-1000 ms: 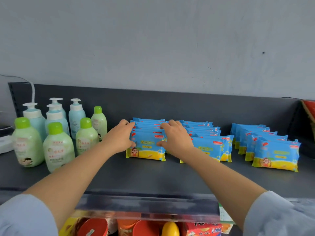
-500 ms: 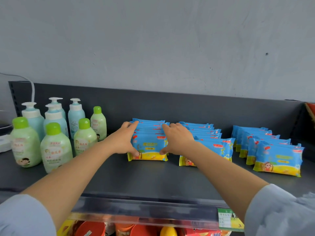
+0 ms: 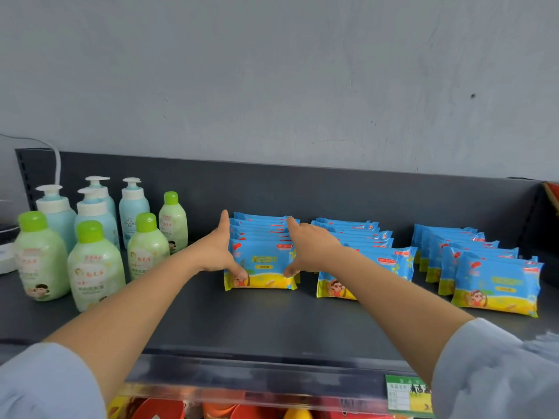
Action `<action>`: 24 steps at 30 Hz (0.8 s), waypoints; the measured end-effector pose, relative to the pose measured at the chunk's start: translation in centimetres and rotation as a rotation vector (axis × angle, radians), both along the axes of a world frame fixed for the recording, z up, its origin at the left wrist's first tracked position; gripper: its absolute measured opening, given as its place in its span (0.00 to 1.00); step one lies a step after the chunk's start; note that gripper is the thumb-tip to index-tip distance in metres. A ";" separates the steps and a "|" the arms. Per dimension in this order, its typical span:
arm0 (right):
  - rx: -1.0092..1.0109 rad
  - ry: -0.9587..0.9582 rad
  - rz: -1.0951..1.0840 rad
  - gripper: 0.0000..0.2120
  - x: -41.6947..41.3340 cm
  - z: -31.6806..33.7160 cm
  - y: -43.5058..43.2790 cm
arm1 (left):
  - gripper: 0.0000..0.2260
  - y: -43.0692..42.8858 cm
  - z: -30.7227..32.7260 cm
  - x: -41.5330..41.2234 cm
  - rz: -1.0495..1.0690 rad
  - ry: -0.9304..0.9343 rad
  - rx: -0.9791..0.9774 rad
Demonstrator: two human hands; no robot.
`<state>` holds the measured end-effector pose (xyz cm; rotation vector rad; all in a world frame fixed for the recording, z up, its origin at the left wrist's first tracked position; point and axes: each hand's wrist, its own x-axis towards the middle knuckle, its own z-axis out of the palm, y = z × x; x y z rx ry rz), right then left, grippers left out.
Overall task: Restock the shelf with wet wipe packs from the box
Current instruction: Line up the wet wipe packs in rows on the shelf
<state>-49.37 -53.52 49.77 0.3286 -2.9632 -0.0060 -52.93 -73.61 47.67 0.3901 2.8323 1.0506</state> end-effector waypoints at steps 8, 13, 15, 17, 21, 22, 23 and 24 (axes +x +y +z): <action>-0.016 0.000 0.010 0.48 -0.5 0.1 0.4 | 0.61 0.4 0.0 -0.9 -0.034 -0.025 -0.016; -0.071 -0.062 0.024 0.50 -0.9 0.6 0.4 | 0.62 0.9 0.9 -0.2 -0.106 0.104 -0.329; -0.092 -0.081 0.030 0.47 -1.0 0.6 0.2 | 0.59 1.3 0.8 0.0 -0.119 0.155 -0.373; -0.102 -0.067 0.033 0.46 -0.9 0.5 0.1 | 0.58 1.6 0.6 0.0 -0.099 0.218 -0.378; -0.110 -0.038 0.049 0.49 -0.9 0.5 0.2 | 0.54 1.4 0.2 0.0 -0.093 0.350 -0.458; -0.098 -0.040 0.048 0.50 -1.0 0.5 0.2 | 0.53 1.4 0.3 0.0 -0.105 0.368 -0.496; -0.080 -0.045 0.045 0.51 -1.0 0.5 0.2 | 0.53 1.4 0.3 0.0 -0.115 0.376 -0.525; -0.057 -0.049 0.043 0.51 -1.1 0.4 0.1 | 0.52 1.5 0.4 0.0 -0.119 0.380 -0.544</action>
